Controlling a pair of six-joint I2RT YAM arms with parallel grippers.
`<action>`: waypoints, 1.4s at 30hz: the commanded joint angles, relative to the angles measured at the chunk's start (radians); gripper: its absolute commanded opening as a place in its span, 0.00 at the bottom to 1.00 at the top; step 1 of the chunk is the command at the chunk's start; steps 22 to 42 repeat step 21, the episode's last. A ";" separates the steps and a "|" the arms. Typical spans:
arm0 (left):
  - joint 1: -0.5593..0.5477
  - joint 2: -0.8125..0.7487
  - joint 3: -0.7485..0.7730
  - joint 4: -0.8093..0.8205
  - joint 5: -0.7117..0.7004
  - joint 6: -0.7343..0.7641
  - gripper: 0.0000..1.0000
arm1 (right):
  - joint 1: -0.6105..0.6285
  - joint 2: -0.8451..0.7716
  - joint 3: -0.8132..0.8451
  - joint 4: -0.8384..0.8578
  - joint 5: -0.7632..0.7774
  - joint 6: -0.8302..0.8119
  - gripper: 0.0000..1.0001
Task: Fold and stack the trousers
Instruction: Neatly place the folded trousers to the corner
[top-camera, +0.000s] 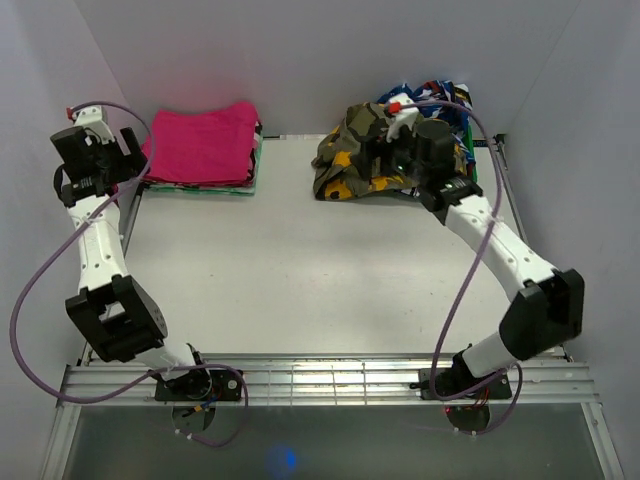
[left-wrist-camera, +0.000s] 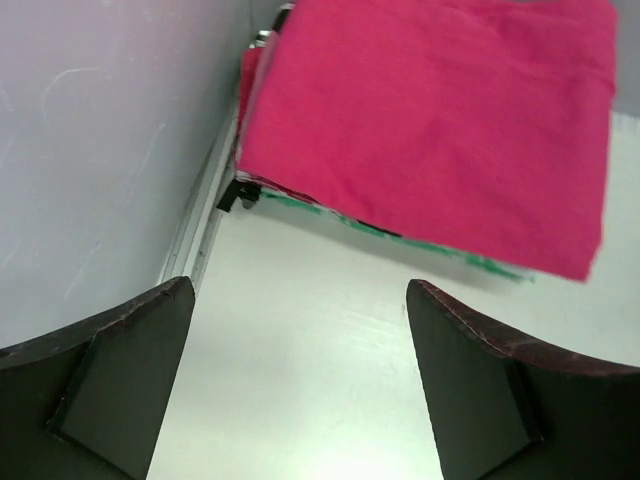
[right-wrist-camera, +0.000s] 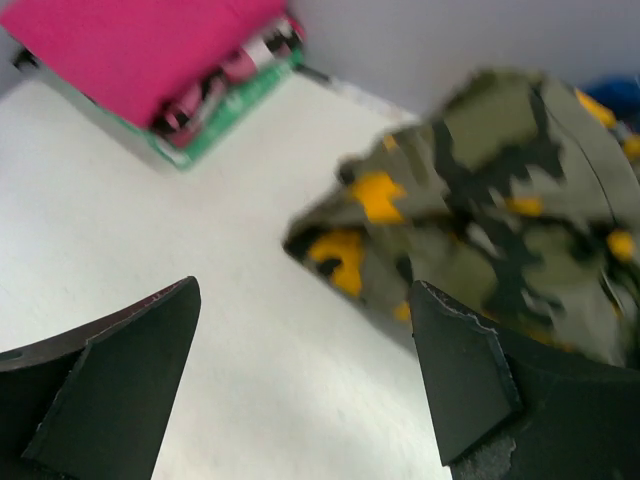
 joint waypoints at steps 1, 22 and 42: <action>-0.092 -0.076 -0.003 -0.190 0.072 0.114 0.98 | -0.087 -0.172 -0.167 -0.218 -0.106 -0.068 0.90; -0.547 -0.321 -0.509 -0.217 0.092 0.015 0.98 | -0.457 -0.759 -0.778 -0.409 -0.271 -0.059 0.90; -0.547 -0.321 -0.509 -0.217 0.092 0.015 0.98 | -0.457 -0.759 -0.778 -0.409 -0.271 -0.059 0.90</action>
